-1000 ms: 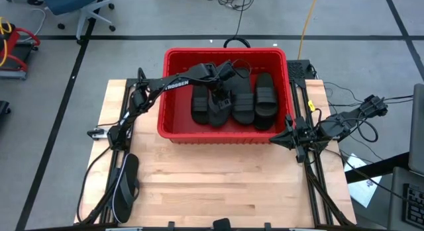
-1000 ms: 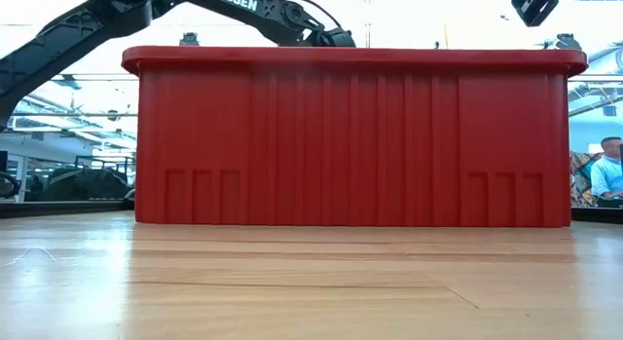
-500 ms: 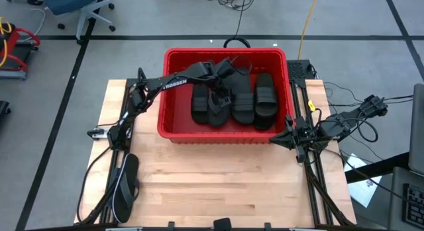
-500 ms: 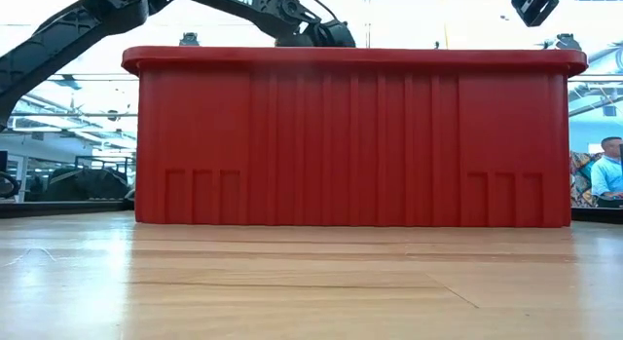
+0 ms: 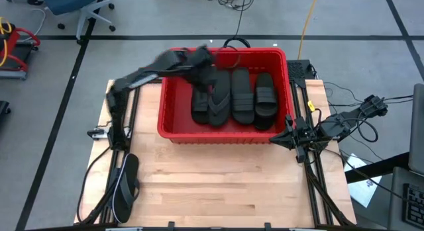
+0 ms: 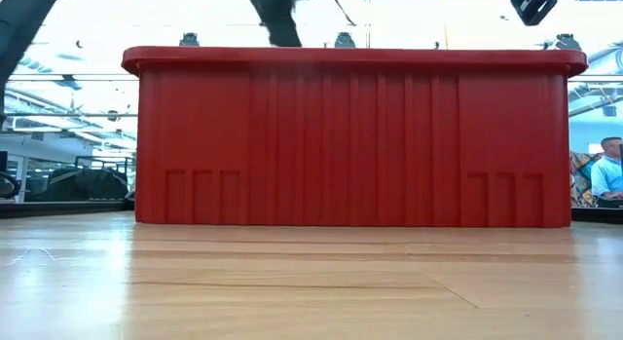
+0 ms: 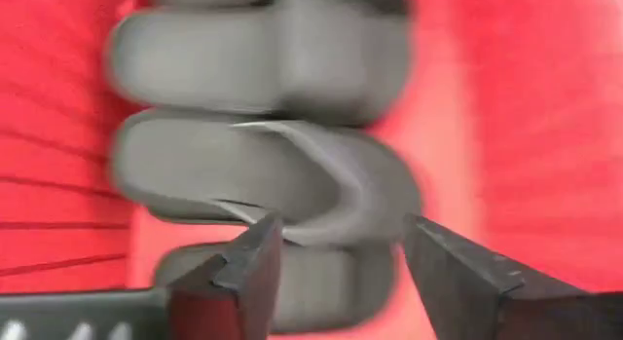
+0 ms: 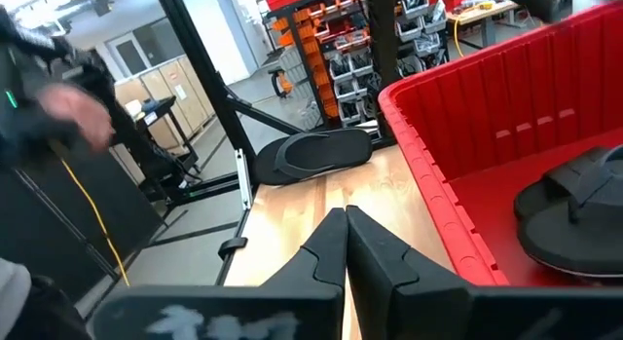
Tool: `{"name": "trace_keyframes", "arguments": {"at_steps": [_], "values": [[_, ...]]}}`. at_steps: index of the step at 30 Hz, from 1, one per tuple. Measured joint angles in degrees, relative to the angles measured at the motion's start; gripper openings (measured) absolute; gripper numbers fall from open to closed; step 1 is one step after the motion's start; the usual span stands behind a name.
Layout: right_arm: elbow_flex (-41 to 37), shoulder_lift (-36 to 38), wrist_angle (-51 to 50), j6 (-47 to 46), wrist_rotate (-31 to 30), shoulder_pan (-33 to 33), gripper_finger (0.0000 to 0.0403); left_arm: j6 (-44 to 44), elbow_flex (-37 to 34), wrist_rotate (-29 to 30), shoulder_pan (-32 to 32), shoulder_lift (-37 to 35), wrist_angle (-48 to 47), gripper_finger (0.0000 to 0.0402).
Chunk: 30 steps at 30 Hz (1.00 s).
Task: Pick and place slides into bin
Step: Put the black slipper into the red bin
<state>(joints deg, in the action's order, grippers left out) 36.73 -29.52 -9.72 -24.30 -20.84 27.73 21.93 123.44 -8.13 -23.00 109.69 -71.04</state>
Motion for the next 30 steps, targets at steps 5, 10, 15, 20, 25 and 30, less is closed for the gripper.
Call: {"name": "trace_keyframes", "arguments": {"at_steps": [5, 10, 15, 20, 25, 30], "values": [[0.0, -0.1, 0.1, 3.0, 0.0, 0.0, 0.0, -1.8, 0.0, -9.7, 3.9, -13.3, -10.0, 0.0106], [0.0, -0.1, 0.5, 5.9, 0.1, 0.0, 0.0, -13.8, 0.0, -14.6, 9.2, -24.1, -10.1, 0.0012], [0.0, -0.1, 1.1, 7.6, 0.2, 0.0, 0.0, -23.7, -3.7, -6.0, 20.4, -31.8, -5.8, 0.0002], [0.0, -0.4, 1.4, 8.2, 0.2, 0.0, 0.0, -33.1, -15.1, -0.2, 32.1, -36.1, 2.7, 0.0001], [0.0, -0.7, 1.4, 8.5, 0.1, 0.0, 0.0, -40.4, -29.7, 0.0, 41.0, -36.2, -1.6, 0.0], [0.0, -0.7, 1.9, 8.5, 0.1, 0.0, 0.0, -49.4, -43.8, -8.5, 48.3, -39.2, 0.1, 0.0]]}}
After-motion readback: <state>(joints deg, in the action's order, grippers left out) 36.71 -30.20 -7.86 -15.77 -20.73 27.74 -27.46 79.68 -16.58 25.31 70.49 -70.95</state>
